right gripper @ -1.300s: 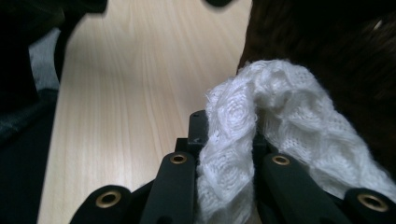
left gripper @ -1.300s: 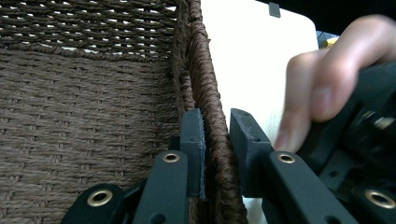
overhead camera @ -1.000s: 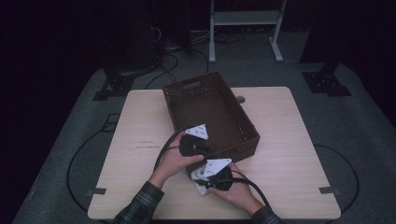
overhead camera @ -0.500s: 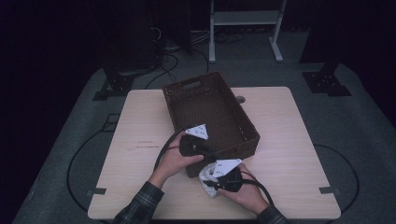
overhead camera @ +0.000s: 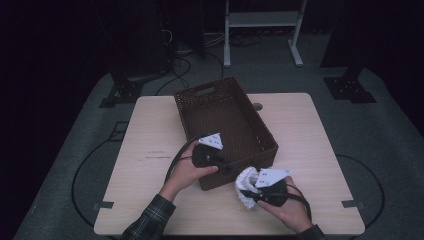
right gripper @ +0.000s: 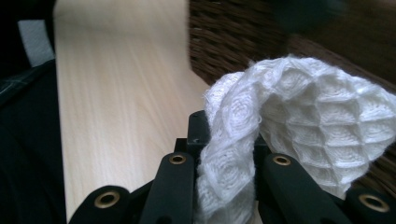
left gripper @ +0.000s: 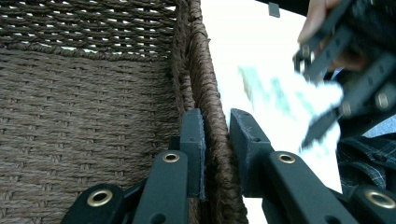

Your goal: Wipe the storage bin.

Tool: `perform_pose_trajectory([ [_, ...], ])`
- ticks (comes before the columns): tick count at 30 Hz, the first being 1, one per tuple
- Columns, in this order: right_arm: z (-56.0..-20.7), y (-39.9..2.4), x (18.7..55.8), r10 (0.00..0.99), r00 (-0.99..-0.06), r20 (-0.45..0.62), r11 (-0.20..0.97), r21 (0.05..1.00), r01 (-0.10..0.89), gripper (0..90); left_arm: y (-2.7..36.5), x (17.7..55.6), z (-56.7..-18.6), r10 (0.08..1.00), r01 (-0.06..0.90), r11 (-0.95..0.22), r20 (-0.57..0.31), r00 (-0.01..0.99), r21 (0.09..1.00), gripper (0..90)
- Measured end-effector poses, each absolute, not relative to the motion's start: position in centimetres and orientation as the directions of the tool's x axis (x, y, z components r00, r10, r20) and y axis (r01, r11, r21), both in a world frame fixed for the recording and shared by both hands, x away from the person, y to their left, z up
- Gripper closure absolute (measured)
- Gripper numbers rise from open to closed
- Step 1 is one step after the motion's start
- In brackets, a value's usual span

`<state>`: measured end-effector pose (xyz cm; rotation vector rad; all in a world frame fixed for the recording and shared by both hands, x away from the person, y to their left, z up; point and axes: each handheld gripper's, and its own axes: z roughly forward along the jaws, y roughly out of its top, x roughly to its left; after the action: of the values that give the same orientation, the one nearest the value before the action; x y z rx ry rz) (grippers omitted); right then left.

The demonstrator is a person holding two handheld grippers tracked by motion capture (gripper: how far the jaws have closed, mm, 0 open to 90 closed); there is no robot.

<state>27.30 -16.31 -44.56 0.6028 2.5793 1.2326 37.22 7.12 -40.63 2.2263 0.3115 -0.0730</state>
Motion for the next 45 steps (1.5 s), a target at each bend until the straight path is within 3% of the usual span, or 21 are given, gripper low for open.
perform_pose_trajectory([
  [12,-43.4,-22.9,27.8,0.613,-0.788,-0.060,0.504,0.797,0.332,78.5,7.1,37.2,-40.6,0.200,0.253,-0.593,-0.164,0.966,0.764,75.2],
  [21,-43.2,-28.4,30.0,0.771,-0.628,-0.101,0.441,0.796,0.414,78.4,7.1,37.2,-40.6,0.198,0.249,-0.596,-0.160,0.967,0.764,75.2],
  [36,-46.1,-31.2,35.5,0.868,-0.488,-0.092,0.392,0.730,0.560,75.3,7.1,37.2,-40.6,0.199,0.249,-0.596,-0.160,0.967,0.763,75.2],
  [42,-47.2,-31.2,36.2,0.877,-0.473,-0.083,0.383,0.715,0.585,61.7,7.1,37.2,-40.6,0.199,0.251,-0.595,-0.162,0.966,0.764,75.1],
  [43,-47.0,-31.3,36.0,0.885,-0.459,-0.078,0.368,0.723,0.585,54.7,7.1,37.2,-40.6,0.199,0.251,-0.594,-0.162,0.966,0.764,74.9],
  [45,-46.7,-31.4,35.8,0.887,-0.454,-0.086,0.368,0.726,0.581,50.3,7.1,37.2,-40.6,0.201,0.252,-0.593,-0.162,0.966,0.765,74.7],
])
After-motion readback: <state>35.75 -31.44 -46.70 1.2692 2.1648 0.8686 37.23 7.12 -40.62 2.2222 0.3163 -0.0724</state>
